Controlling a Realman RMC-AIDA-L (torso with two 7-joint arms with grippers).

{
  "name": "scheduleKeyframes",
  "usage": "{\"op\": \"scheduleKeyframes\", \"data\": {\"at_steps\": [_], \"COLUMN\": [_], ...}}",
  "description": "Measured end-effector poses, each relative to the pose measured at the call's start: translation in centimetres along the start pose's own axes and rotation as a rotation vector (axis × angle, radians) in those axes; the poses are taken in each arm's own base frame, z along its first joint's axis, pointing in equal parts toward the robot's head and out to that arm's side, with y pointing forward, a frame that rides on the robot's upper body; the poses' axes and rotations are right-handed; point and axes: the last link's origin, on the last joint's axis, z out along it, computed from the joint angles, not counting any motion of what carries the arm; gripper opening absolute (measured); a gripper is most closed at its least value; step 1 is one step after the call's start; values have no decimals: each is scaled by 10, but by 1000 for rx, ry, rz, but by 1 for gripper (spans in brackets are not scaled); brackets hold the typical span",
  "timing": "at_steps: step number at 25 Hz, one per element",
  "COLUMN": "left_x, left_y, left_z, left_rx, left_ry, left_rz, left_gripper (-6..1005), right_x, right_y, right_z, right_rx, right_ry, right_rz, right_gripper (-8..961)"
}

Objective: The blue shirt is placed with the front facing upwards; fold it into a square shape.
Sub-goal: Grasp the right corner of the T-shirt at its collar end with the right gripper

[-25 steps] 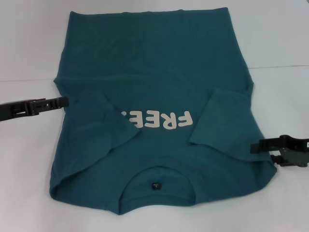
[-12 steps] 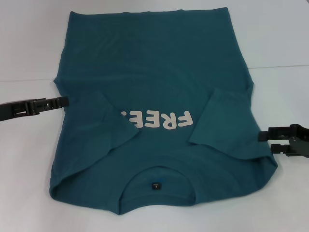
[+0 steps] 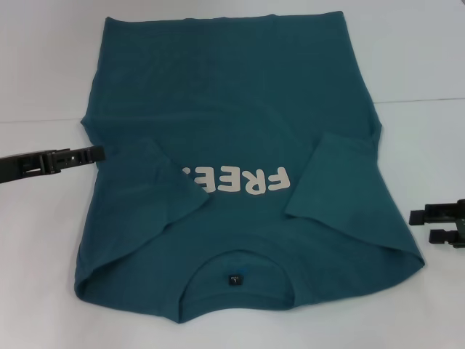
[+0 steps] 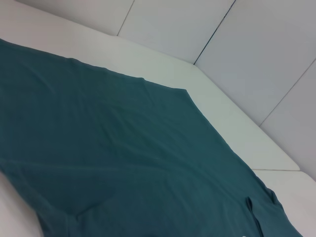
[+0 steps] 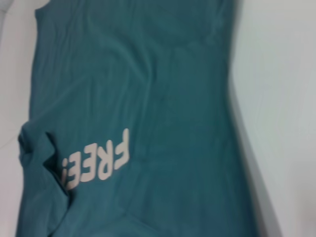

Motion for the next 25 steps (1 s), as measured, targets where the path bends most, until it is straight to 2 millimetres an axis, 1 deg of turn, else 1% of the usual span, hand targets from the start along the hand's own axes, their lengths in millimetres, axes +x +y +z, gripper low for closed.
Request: {"op": "scheduleKeyframes", "data": {"at_steps": [4,9,25], "left_x": [0,1,0], "left_y": [0,1,1], "left_z": [0,1,2], "left_rx": [-1,-2,0], "left_ry": [-1,-1,0], "left_rz": [1,2,3], "left_gripper": [903,903,902], "right_x": [1,5,9], "right_y": [-4,-6,1], "right_z": [-2,2,20], "right_rx": [22,46,44], "right_ry": [9,37,57], "right_rz": [2,-2,4], "right_gripper": [722,722,722]}}
